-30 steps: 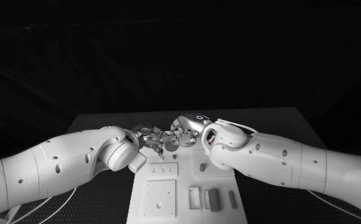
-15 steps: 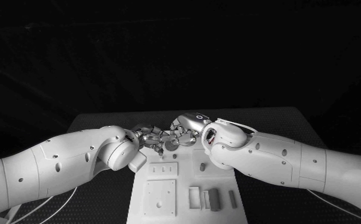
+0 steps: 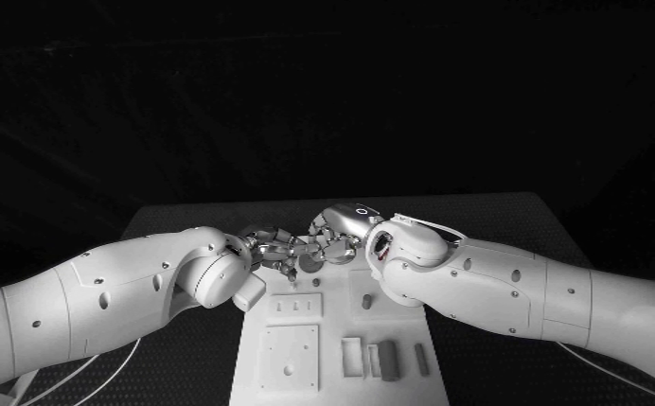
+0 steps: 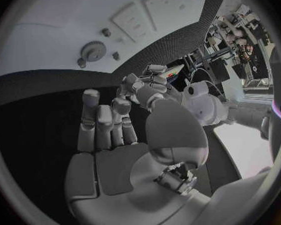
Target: Assemble the parts on the task board
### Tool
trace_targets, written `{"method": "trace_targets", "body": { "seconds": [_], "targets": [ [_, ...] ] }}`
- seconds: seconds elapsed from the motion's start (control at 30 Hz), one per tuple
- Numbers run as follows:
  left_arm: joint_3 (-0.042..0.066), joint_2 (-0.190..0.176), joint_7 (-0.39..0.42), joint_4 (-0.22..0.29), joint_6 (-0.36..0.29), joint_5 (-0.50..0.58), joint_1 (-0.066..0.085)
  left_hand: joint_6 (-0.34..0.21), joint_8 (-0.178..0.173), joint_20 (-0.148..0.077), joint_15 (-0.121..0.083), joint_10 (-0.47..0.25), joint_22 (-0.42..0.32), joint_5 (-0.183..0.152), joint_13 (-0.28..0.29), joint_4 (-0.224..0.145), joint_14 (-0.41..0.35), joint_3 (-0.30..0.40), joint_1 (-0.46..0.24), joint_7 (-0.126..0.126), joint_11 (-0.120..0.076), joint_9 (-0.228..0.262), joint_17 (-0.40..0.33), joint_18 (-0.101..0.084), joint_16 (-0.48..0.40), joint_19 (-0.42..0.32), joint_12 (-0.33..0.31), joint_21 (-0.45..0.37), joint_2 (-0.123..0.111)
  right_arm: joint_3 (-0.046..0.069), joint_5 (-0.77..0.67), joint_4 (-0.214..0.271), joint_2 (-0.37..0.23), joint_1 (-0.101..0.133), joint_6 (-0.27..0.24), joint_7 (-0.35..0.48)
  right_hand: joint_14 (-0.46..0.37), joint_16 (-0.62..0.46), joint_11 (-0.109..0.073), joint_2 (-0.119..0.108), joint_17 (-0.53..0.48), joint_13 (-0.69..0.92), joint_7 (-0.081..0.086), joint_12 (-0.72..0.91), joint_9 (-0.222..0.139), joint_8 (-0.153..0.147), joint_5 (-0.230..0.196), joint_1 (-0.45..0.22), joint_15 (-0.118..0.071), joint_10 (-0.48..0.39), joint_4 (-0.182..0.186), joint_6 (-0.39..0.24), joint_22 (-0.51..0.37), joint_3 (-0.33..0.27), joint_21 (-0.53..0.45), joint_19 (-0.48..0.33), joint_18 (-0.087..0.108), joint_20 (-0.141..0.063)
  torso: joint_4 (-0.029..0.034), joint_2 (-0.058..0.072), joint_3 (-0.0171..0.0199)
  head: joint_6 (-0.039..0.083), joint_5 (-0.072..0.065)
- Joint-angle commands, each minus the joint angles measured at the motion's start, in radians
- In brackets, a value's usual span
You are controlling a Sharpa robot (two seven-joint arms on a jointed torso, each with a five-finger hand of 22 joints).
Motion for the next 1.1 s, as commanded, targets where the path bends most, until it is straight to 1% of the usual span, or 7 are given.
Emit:
{"method": "trace_targets", "body": {
  "seconds": [0.03, 0.2, 0.37, 0.47, 0.53, 0.73, 1.1],
  "targets": [
    [0.003, 0.0, 0.017, 0.002, 0.018, 0.029, 0.002, 0.026, 0.003, -0.004, 0.001, -0.037, 0.002, 0.004, 0.001, 0.0, -0.009, 0.003, 0.001, 0.002, 0.003, 0.002, -0.002, 0.005, 0.006, -0.003, 0.004, -0.006, 0.013, -0.002, -0.01, 0.002, -0.001, -0.004, 0.013, -0.004, 0.0, 0.003, -0.004, 0.004, 0.001, -0.001, 0.025, -0.001, 0.002, 0.007, 0.002, -0.004, -0.006, 0.004, 0.008, 0.035, 0.01, 0.0, 0.003, 0.001, 0.008, -0.005, 0.0, 0.0, 0.0005, 0.0, -0.001],
    [0.003, 0.0, 0.014, 0.002, 0.024, 0.033, 0.002, 0.025, 0.002, -0.004, 0.001, -0.039, 0.004, 0.003, 0.001, 0.001, -0.011, -0.003, -0.004, 0.003, 0.004, 0.003, -0.004, 0.004, 0.009, -0.005, 0.004, -0.006, 0.008, -0.002, -0.011, 0.002, -0.002, -0.006, 0.011, -0.009, 0.001, 0.002, -0.004, 0.003, 0.001, -0.001, 0.025, -0.001, 0.002, 0.007, 0.002, -0.006, -0.006, 0.004, 0.008, 0.036, 0.01, -0.001, 0.003, 0.001, 0.008, -0.005, -0.0002, 0.0, 0.0006, 0.0, -0.001],
    [0.003, -0.001, 0.012, 0.002, 0.024, 0.033, 0.002, 0.027, 0.003, -0.004, 0.002, -0.04, 0.007, 0.003, 0.001, 0.004, -0.014, -0.025, -0.03, 0.003, 0.005, 0.005, -0.009, 0.002, 0.013, -0.004, 0.005, -0.005, -0.016, -0.002, -0.011, 0.002, -0.003, -0.008, 0.009, -0.016, 0.002, 0.002, -0.005, 0.0, 0.001, -0.001, 0.024, -0.001, 0.002, 0.007, 0.002, -0.009, -0.006, 0.005, 0.008, 0.036, 0.009, -0.002, 0.003, 0.002, 0.008, -0.005, 0.0, 0.0, 0.0006, 0.0, -0.001],
    [0.002, -0.002, 0.011, 0.002, 0.025, 0.034, 0.002, 0.026, 0.002, -0.004, 0.002, -0.041, 0.009, 0.002, 0.001, 0.004, -0.015, -0.049, -0.06, 0.003, 0.005, 0.007, -0.014, 0.001, 0.016, -0.003, 0.006, -0.005, -0.024, -0.002, -0.012, 0.002, -0.004, -0.009, 0.009, -0.019, 0.002, 0.002, -0.005, -0.001, 0.0, -0.002, 0.024, -0.001, 0.002, 0.007, 0.002, -0.011, -0.007, 0.005, 0.008, 0.037, 0.009, -0.003, 0.003, 0.002, 0.008, -0.005, -0.0003, 0.0, 0.0003, 0.0, -0.002],
    [0.002, -0.002, 0.011, 0.001, 0.025, 0.035, 0.002, 0.026, 0.002, -0.006, 0.001, -0.041, 0.01, 0.003, 0.0, 0.003, -0.015, -0.069, -0.077, 0.003, 0.004, 0.008, -0.017, 0.002, 0.018, -0.002, 0.006, -0.006, -0.024, -0.002, -0.012, 0.003, -0.005, -0.009, 0.008, -0.02, 0.002, 0.002, -0.005, -0.003, 0.0, -0.002, 0.024, -0.001, 0.002, 0.006, 0.002, -0.013, -0.007, 0.005, 0.009, 0.037, 0.009, -0.003, 0.003, 0.002, 0.008, -0.005, 0.0, 0.0, 0.0003, 0.0, -0.002],
    [0.002, -0.002, 0.01, 0.001, 0.026, 0.037, 0.002, 0.025, 0.001, -0.007, 0.001, -0.041, 0.011, 0.003, -0.001, 0.004, -0.017, -0.089, -0.094, 0.003, 0.004, 0.009, -0.022, 0.002, 0.021, -0.001, 0.006, -0.007, -0.029, -0.002, -0.012, 0.005, -0.005, -0.01, 0.008, -0.022, 0.003, 0.001, -0.005, -0.007, 0.0, -0.002, 0.024, -0.002, 0.002, 0.006, 0.002, -0.017, -0.007, 0.006, 0.009, 0.037, 0.009, -0.005, 0.003, 0.003, 0.008, -0.005, 0.0001, 0.0, 0.0006, -0.002, -0.002],
    [0.002, -0.001, 0.009, -0.001, 0.027, 0.038, 0.002, 0.023, -0.001, -0.008, 0.0, -0.042, 0.011, 0.003, -0.002, 0.005, -0.018, -0.099, -0.108, 0.003, 0.004, 0.01, -0.028, 0.002, 0.024, 0.001, 0.006, -0.01, -0.031, -0.002, -0.012, 0.005, -0.008, -0.011, 0.008, -0.027, 0.004, 0.001, -0.006, -0.009, 0.0, -0.002, 0.023, -0.002, 0.002, 0.006, 0.002, -0.021, -0.008, 0.007, 0.01, 0.038, 0.008, -0.004, 0.003, 0.004, 0.008, -0.005, 0.0003, 0.0, 0.0001, -0.003, -0.002]
  ]
}}
